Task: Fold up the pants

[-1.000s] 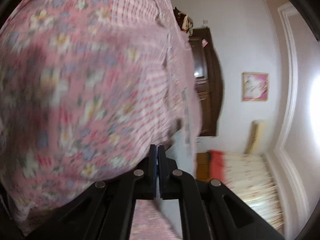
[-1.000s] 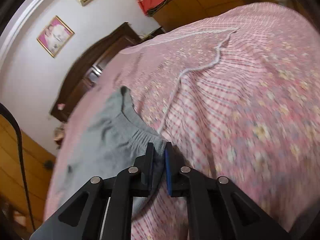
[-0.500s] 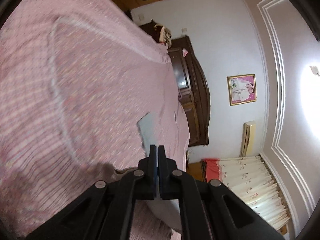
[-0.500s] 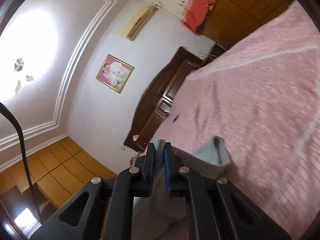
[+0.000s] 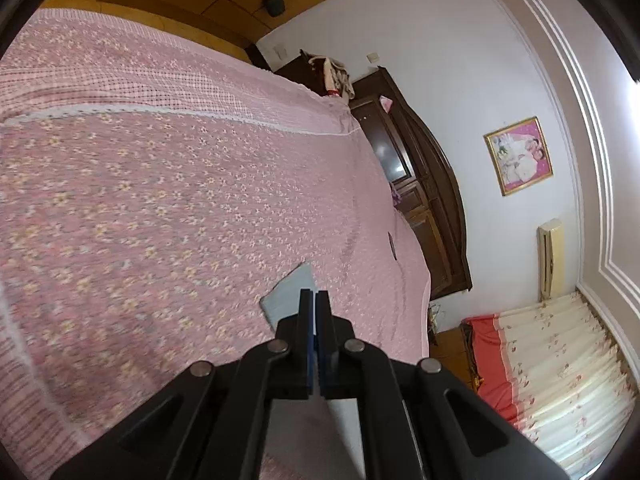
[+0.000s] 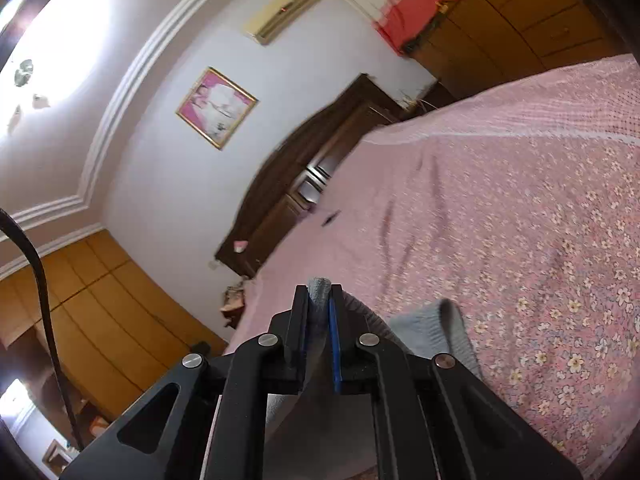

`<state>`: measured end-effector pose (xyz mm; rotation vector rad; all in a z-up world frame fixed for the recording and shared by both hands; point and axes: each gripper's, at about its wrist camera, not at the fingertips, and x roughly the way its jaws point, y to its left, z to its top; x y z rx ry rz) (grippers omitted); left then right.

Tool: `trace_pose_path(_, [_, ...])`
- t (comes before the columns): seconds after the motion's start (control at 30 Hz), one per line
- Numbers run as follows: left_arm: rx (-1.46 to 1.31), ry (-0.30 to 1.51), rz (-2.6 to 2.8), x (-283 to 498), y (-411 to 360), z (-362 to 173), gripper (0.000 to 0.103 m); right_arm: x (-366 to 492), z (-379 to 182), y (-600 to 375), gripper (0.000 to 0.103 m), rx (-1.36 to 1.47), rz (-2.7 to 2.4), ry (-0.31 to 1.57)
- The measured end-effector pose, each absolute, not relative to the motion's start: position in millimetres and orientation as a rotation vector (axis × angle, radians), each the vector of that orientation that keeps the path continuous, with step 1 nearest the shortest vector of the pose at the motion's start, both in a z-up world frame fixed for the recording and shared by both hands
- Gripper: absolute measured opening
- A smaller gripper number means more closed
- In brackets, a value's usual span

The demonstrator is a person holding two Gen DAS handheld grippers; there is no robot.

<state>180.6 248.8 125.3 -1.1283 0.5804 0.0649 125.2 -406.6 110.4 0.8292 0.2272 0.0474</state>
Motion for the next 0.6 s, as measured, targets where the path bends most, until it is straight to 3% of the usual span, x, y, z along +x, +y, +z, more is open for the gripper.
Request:
trace_pose_path(0.37, [-1.076,0.599,0.095,260.4,238.8,125.4,0.001,157.9,114.5,-420.0,0.010,0.738,-0.003,0.294])
trace_pose_path(0.6, [-1.006,0.710,0.137,324.3,222.6,114.0,0.001,194.5,93.7,-425.4,0.011,0.665,-0.058,0.411])
